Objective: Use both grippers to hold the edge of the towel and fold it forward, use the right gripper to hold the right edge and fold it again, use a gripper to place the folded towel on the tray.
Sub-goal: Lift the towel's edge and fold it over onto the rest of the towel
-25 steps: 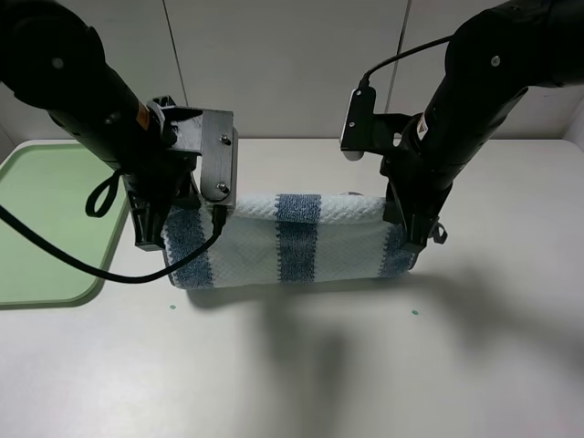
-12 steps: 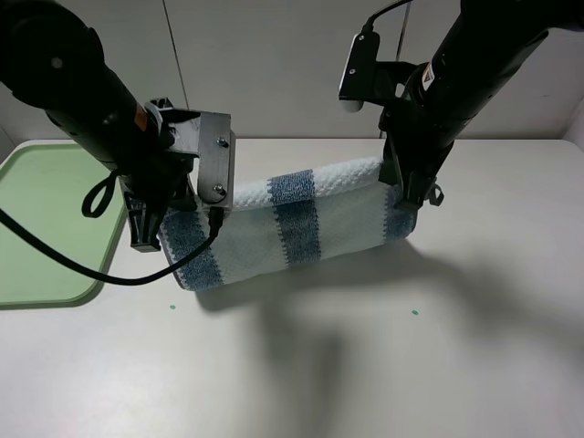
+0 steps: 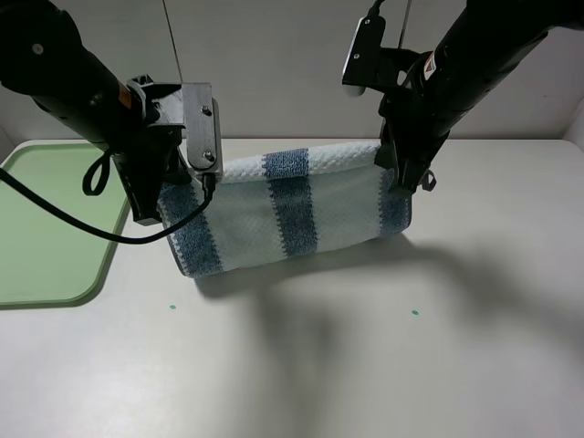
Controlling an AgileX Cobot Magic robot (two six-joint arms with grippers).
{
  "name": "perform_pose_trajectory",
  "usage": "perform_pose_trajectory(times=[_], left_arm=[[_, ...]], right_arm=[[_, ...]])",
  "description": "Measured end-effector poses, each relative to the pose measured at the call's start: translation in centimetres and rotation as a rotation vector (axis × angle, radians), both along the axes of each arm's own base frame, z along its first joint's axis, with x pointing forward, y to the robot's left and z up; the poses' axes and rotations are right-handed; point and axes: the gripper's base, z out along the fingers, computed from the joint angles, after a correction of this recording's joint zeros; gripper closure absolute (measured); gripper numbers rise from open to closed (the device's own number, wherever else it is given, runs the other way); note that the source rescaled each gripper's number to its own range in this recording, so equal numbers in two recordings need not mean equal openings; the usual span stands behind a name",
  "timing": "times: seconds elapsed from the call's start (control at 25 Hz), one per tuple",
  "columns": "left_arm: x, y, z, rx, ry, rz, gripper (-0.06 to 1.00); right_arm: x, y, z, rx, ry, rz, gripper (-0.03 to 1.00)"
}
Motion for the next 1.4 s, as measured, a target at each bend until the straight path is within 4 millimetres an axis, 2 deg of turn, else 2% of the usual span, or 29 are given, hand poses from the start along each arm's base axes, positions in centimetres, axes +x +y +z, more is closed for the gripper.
perform_pose_trajectory(times=[0.2, 0.52, 0.72, 0.84, 0.96, 1.04, 1.12, 1.2, 1.28, 1.4], left_arm=[[0.4, -0.1, -0.2, -0.012, -0.024, -0.006, 0.94], [1.7, -0.5, -3.5, 0.016, 0.029, -0.005, 0.94], [2.3, -0.4, -3.6, -0.011, -0.007, 0.000, 0.94], [2.5, -0.3, -3.5, -0.023, -0.025, 0.002, 0.90], [2.6, -0.4, -3.5, -0.026, -0.030, 0.000, 0.77], [2.6, -0.4, -3.5, -0.026, -0.030, 0.000, 0.65], [2.6, -0.4, -3.5, -0.027, -0.030, 0.000, 0.51], [2.7, -0.4, -3.4, -0.037, -0.036, 0.007, 0.40], [2.8, -0.5, -3.3, -0.056, -0.054, 0.013, 0.34], [3.1, -0.6, -3.1, -0.080, -0.083, 0.011, 0.30]], right_arm=[[0.8, 0.1, -0.9, -0.009, -0.019, 0.007, 0.97], [1.5, 0.5, -1.6, 0.002, -0.052, 0.019, 0.97], [1.8, 0.5, -1.4, 0.002, -0.091, 0.033, 0.97], [1.8, 0.5, -1.4, 0.000, -0.093, 0.035, 0.97], [1.8, 0.5, -1.4, -0.002, -0.094, 0.036, 0.94], [1.8, 0.5, -1.4, -0.002, -0.095, 0.036, 0.82], [1.8, 0.5, -1.4, -0.003, -0.096, 0.037, 0.61], [1.8, 0.5, -1.4, -0.002, -0.097, 0.035, 0.35], [1.9, 0.5, -1.4, 0.008, -0.103, 0.027, 0.17], [2.0, 0.6, -1.3, 0.023, -0.118, 0.019, 0.07]])
